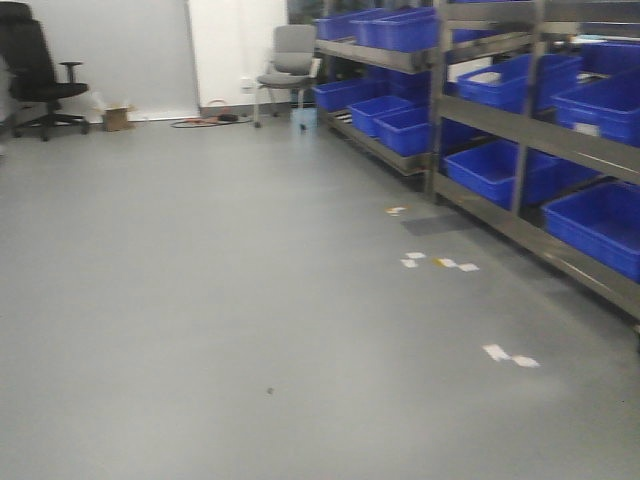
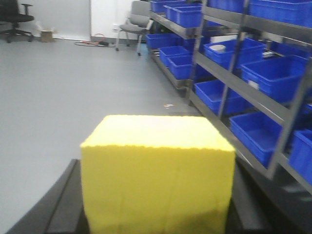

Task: Place yellow foam block on left shelf second layer
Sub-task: 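Drive down the aisle and turn toward the blue-bin shelf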

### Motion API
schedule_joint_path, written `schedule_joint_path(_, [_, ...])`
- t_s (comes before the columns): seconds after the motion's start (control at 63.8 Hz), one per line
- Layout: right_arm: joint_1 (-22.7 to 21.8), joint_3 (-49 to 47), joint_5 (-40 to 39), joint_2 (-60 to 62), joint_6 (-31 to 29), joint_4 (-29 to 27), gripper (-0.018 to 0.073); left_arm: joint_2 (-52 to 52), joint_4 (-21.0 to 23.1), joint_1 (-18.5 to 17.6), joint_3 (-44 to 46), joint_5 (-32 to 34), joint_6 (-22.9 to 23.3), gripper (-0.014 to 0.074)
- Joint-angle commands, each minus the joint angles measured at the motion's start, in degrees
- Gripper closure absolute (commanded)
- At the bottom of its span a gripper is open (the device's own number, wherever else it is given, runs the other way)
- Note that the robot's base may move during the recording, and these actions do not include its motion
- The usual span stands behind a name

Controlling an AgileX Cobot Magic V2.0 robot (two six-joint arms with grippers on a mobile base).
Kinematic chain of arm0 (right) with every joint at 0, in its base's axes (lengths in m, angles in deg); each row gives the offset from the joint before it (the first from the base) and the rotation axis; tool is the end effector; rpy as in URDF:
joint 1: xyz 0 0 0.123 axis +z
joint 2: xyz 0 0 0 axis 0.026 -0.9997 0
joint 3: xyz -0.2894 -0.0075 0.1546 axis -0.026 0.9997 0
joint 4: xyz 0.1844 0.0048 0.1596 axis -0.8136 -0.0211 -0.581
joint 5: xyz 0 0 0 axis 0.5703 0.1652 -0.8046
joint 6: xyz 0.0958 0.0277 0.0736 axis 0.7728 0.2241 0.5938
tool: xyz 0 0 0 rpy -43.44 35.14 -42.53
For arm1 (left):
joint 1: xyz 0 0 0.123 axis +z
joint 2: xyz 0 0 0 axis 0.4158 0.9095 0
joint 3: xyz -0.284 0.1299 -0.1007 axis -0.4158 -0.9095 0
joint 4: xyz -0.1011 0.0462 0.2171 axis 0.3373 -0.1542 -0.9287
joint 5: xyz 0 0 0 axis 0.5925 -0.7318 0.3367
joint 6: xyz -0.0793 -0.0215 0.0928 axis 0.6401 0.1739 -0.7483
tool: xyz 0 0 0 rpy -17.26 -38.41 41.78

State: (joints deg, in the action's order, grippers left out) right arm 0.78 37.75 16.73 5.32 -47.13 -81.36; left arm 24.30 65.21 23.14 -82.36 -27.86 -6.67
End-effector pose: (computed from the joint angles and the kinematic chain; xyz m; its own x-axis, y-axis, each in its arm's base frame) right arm 0.0625 0.0025 0.2821 -0.0291 -0.0263 -0.9992 -0.0404 0.9989 -0.0251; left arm 0.0372 -0.0009 0.2150 0.0876 -0.0599 -0.9944 0.0301 0.9979 -0.0574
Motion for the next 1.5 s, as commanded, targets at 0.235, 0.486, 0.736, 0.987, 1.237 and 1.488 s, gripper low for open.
schedule_joint_path(0.235, [-0.30, -1.77, -5.17, -0.39, -0.53, 0.38, 0.0094, -1.14, 0.32, -0.02, -1.53, 4.62, 0.19, 0.0472])
schedule_joint_path(0.486, [-0.30, -1.77, -5.17, -0.39, -0.53, 0.38, 0.0094, -1.14, 0.32, -0.02, -1.53, 4.62, 0.19, 0.0472])
schedule_joint_path(0.736, [-0.30, -1.77, -5.17, -0.39, -0.53, 0.38, 0.0094, -1.14, 0.32, -0.02, -1.53, 4.62, 0.19, 0.0472])
schedule_joint_path(0.987, [-0.30, -1.77, -5.17, -0.39, -0.53, 0.38, 0.0094, -1.14, 0.32, -0.02, -1.53, 4.62, 0.19, 0.0472])
schedule_joint_path(1.237, [-0.30, -1.77, -5.17, -0.39, -0.53, 0.38, 0.0094, -1.14, 0.32, -0.02, -1.53, 4.62, 0.19, 0.0472])
schedule_joint_path(1.488, [-0.30, -1.77, -5.17, -0.39, -0.53, 0.38, 0.0094, -1.14, 0.32, -0.02, -1.53, 4.62, 0.19, 0.0472])
